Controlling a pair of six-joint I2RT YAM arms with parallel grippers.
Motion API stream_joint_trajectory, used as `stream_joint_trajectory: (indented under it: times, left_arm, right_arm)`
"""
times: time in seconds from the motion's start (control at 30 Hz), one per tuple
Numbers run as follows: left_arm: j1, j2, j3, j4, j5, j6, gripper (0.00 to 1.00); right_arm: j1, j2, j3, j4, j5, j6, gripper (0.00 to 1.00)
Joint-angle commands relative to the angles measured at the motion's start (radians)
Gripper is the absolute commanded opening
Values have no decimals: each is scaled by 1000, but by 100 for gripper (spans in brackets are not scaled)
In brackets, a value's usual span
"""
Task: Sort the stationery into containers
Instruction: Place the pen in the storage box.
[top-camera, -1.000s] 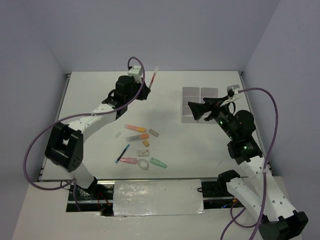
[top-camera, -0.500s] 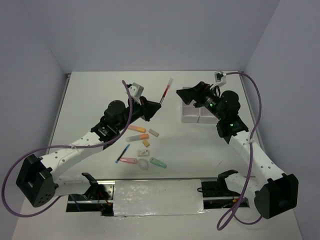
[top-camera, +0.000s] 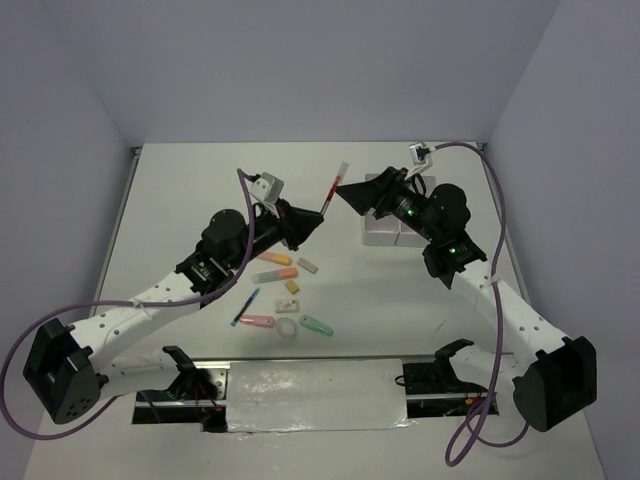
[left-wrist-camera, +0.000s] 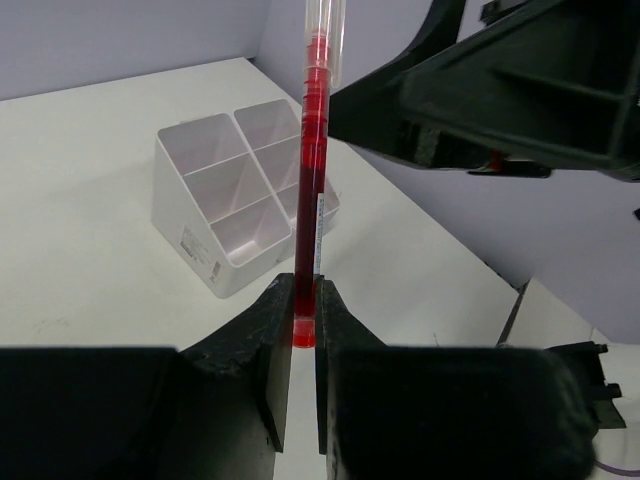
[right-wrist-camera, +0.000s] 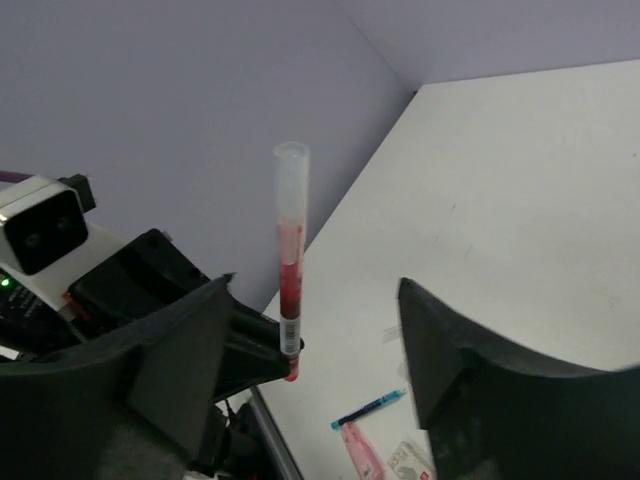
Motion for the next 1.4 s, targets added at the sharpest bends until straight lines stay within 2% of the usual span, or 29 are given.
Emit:
stream_joint_trajectory:
  times: [0.0, 0.13, 0.3, 0.37, 0.4, 0.53, 0.6, 0.67, 0.7, 0.73, 0.77, 0.8, 0.83, 0.93, 0.97, 1.03, 1.07, 1.17, 1.3, 1.37]
  left_arm:
    - [-17, -29, -3, 69, 21, -9, 0]
    - [-26, -28, -4, 63, 27, -8, 0]
    - [-34, -28, -10, 57, 28, 0, 0]
    - [-35, -28, -10, 54, 27, 5, 0]
    - [-35, -31, -9, 52, 21, 9, 0]
    - [-35, -34, -1, 37, -1, 17, 0]
    - [-35, -29, 6, 23, -19, 18, 0]
    - [-35, -28, 20, 2, -36, 20, 9]
    - [-35, -29, 20, 0, -45, 20, 20]
    - [-35, -36, 20, -3, -50, 20, 53]
    - [-35, -39, 23, -7, -64, 20, 72]
    - [-35, -42, 29, -20, -74, 18, 99]
    - [-35, -46, 40, -79, -91, 15, 99]
    - [-35, -52, 111, -237, -255, -21, 99]
    - [-35, -54, 147, -362, -306, -44, 99]
    - [-35, -80, 157, -450, -404, -57, 99]
    - [-35, -97, 145, -518, -430, -63, 99]
    - [-35, -222, 82, -560, -455, -38, 99]
    - [-47, -336, 0, -569, -472, -49, 99]
    - [-49, -377, -38, -543, -424, -52, 99]
  right_arm:
    - [21, 20, 48, 66, 13, 6, 70]
    - [28, 41, 59, 95, -14, 6, 60]
    - [50, 61, 82, 144, -59, 8, 55]
    - [59, 66, 93, 140, -56, 3, 43]
    - [62, 69, 94, 137, -56, 3, 31]
    - [68, 61, 85, 138, -54, 11, 6]
    - [71, 54, 84, 138, -50, 5, 0]
    - [70, 48, 82, 134, -40, -21, 0]
    - [70, 48, 81, 134, -37, -31, 0]
    - [68, 46, 76, 155, -42, -60, 0]
    - [68, 45, 71, 167, -36, -83, 0]
    - [70, 38, 73, 148, -15, -150, 0]
    - [70, 28, 74, 134, 48, -196, 0]
    - [67, 25, 91, 76, 189, -397, 0]
    - [65, 31, 88, 78, 296, -453, 0]
    - [61, 67, 78, 124, 401, -570, 0]
    - [62, 87, 52, 159, 502, -648, 0]
    - [53, 201, 1, 387, 634, -780, 0]
    - [30, 307, -5, 525, 661, -883, 0]
    - [24, 374, 11, 590, 676, -951, 0]
